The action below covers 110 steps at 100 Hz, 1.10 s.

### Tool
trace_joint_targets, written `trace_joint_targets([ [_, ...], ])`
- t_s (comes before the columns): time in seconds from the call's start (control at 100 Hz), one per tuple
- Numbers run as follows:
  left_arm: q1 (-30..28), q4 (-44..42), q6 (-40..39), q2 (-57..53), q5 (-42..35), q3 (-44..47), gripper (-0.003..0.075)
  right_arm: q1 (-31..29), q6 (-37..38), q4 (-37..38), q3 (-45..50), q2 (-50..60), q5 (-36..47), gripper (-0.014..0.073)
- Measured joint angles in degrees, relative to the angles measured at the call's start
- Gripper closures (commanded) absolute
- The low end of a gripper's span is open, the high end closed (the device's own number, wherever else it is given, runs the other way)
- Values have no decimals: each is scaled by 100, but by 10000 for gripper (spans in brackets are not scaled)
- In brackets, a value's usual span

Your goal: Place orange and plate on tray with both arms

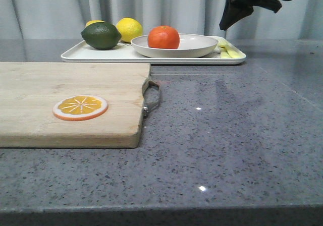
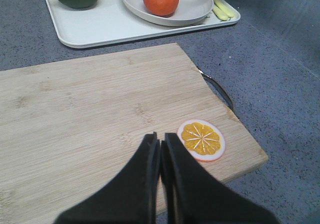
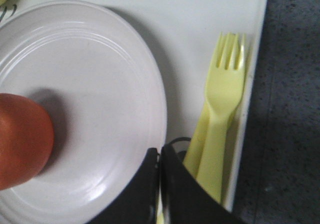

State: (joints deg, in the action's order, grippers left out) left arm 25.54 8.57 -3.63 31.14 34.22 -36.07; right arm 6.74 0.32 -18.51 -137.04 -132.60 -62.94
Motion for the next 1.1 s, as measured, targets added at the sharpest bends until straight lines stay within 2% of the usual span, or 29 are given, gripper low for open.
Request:
trace_joint_targets([
  [0.26,0,8,0,0,0,0,739,0,0,141,14,483,-571,660],
  [0.42,0,8,0,0,0,0,738,0,0,144,391,1049,-626,660],
  [0.84,0,8,0,0,0,0,739,130,-233,178,3038,3304,-155,660],
  [1.1,0,8,0,0,0,0,739,195,-307,187,4684,4829,787,660],
])
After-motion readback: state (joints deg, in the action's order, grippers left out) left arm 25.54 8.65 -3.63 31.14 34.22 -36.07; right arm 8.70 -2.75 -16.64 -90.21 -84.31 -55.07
